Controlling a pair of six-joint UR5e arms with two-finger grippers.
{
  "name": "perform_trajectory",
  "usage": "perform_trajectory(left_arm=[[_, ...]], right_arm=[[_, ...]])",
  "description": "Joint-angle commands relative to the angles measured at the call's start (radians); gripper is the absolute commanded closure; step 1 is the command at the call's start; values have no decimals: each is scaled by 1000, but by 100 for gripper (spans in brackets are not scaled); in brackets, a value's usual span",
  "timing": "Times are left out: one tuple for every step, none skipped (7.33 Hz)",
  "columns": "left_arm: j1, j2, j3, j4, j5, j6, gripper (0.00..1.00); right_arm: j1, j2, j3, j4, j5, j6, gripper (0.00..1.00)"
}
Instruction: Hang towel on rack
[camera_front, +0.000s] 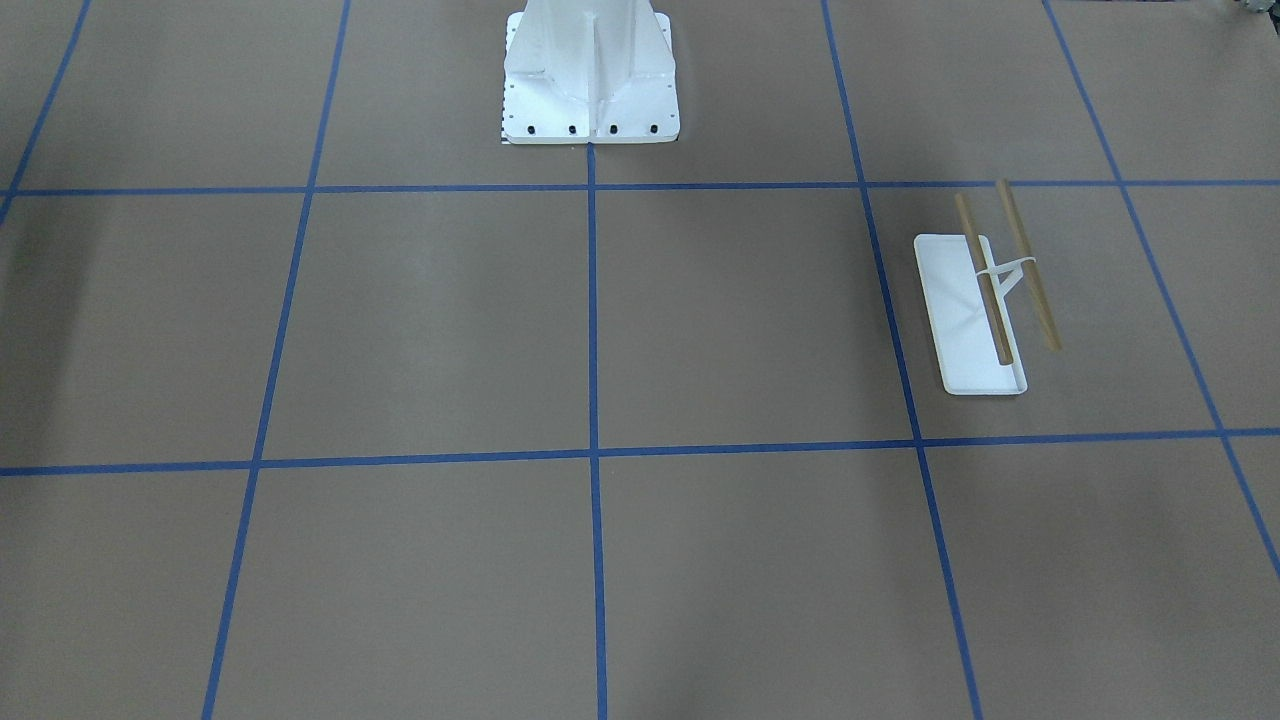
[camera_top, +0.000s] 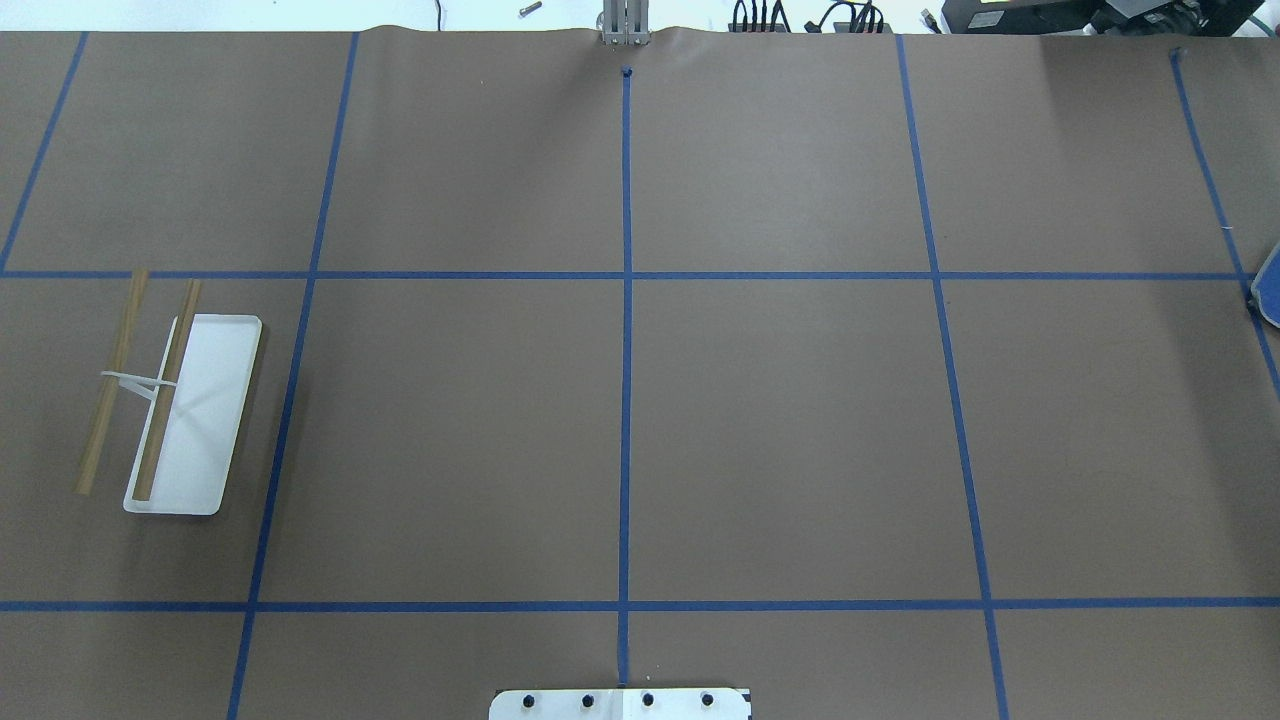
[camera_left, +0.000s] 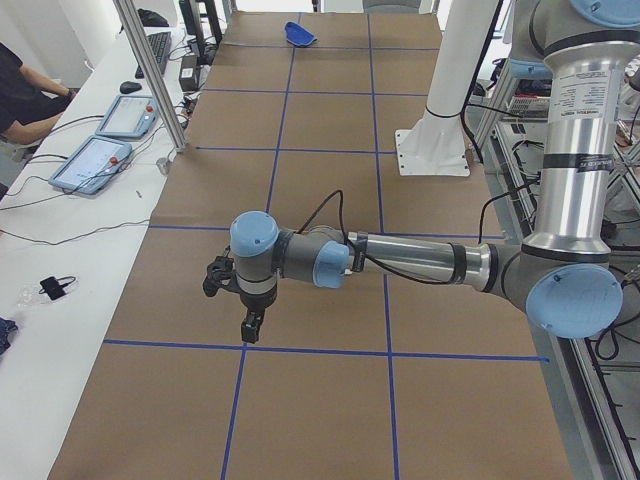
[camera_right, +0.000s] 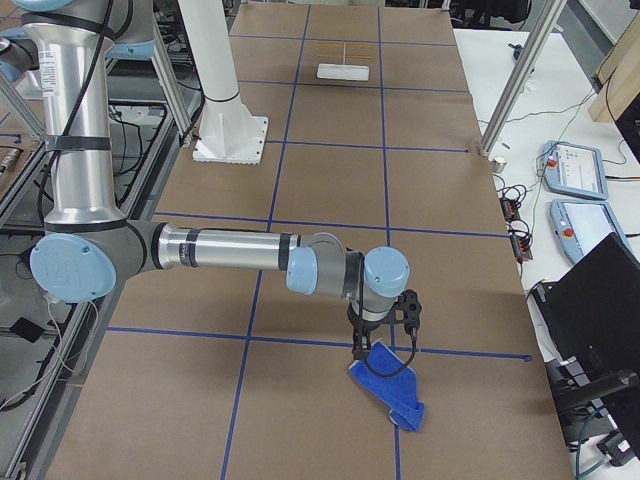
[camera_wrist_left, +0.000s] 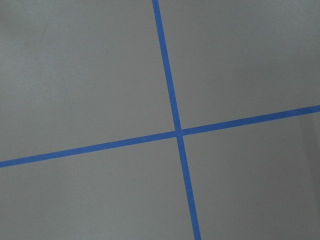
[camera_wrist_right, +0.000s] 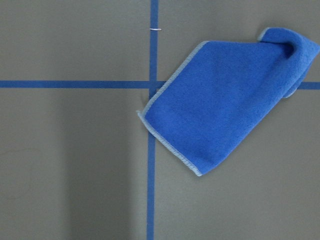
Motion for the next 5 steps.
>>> perform_trajectory(left_arm=[[1,4,4,-4,-10,-4,2],[1,4,-1,-4,-12,-2,2],[1,4,2,-4,-12,-2,2],[1,4,1,-6,-12,-2,2],[1,4,-1,-6,-12,-2,2]], right_arm=[[6,84,-260,192,-20,70,0],[14,110,-305,215,-72,72,0],[15,113,-316,238,-101,75,0],[15,115,-316,243,-124,83,0],[15,133,-340,249,-137,107,0]])
